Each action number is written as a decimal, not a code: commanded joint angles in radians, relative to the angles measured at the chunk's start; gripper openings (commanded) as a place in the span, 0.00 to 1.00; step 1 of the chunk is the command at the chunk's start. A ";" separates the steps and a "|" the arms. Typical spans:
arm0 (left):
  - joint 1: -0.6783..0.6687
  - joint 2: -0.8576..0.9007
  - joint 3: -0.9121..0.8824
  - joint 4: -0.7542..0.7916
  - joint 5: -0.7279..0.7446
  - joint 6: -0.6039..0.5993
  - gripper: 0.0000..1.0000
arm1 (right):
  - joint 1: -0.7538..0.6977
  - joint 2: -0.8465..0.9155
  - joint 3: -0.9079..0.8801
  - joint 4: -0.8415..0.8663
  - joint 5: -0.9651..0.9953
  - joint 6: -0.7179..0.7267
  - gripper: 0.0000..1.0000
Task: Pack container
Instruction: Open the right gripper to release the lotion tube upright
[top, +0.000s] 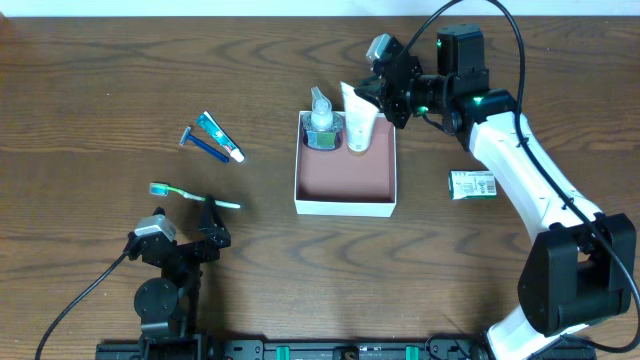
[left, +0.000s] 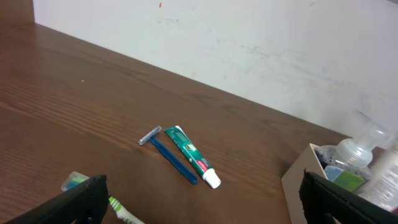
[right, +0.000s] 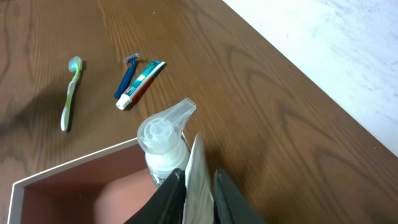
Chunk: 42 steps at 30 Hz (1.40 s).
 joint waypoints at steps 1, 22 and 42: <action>-0.003 -0.006 -0.014 -0.039 0.011 0.016 0.98 | 0.010 0.003 0.020 0.002 -0.016 -0.008 0.18; -0.003 -0.006 -0.014 -0.039 0.011 0.016 0.98 | 0.007 0.003 0.020 -0.040 -0.016 0.024 0.20; -0.003 -0.006 -0.014 -0.039 0.011 0.016 0.98 | 0.003 0.003 0.020 -0.070 -0.016 -0.179 0.01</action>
